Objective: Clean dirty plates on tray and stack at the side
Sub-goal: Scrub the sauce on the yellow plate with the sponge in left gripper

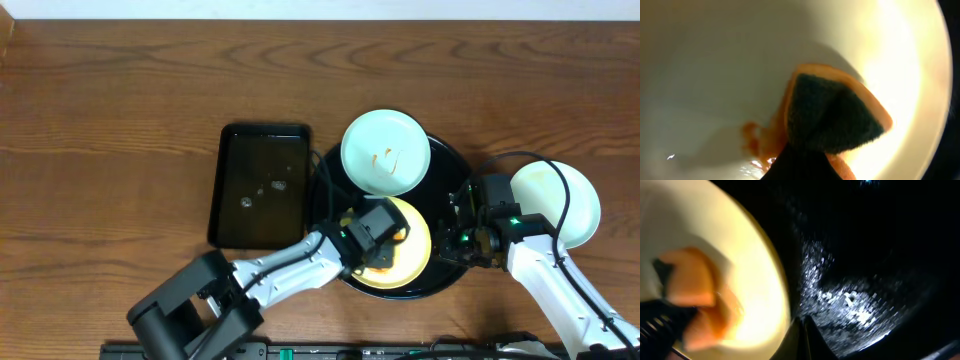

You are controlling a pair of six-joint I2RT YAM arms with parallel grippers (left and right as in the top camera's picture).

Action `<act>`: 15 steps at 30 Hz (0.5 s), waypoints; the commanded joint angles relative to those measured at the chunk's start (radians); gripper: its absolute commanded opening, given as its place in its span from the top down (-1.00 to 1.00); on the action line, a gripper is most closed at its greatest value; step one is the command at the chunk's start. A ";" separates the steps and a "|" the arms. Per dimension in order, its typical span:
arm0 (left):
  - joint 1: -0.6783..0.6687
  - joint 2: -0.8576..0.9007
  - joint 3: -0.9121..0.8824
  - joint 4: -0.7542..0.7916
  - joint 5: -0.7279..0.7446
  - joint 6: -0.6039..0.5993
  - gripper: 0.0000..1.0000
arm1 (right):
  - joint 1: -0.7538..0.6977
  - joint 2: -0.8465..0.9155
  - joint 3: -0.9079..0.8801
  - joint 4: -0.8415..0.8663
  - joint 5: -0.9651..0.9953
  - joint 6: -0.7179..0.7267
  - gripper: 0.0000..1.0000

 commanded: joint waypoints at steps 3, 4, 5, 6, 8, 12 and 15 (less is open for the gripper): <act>0.115 -0.024 -0.002 -0.032 -0.115 0.032 0.85 | 0.008 -0.001 -0.001 0.000 -0.007 0.014 0.98; 0.124 -0.039 -0.001 -0.033 -0.114 0.043 0.86 | 0.008 -0.001 -0.001 0.000 -0.006 0.014 0.97; 0.128 -0.054 -0.001 -0.032 -0.114 0.065 0.85 | 0.008 -0.001 -0.001 0.000 -0.003 0.014 0.97; 0.129 -0.071 -0.001 -0.032 -0.115 0.088 0.85 | 0.008 -0.001 -0.001 0.000 0.000 0.014 0.97; 0.127 -0.111 -0.001 -0.037 -0.115 0.111 0.85 | 0.008 -0.001 -0.001 0.004 -0.001 0.014 0.97; 0.117 -0.178 -0.001 -0.055 -0.116 0.122 0.85 | 0.008 -0.001 -0.001 0.035 -0.018 0.013 0.28; 0.117 -0.187 -0.001 -0.053 -0.118 0.122 0.85 | 0.010 -0.001 -0.001 0.078 -0.063 0.012 0.32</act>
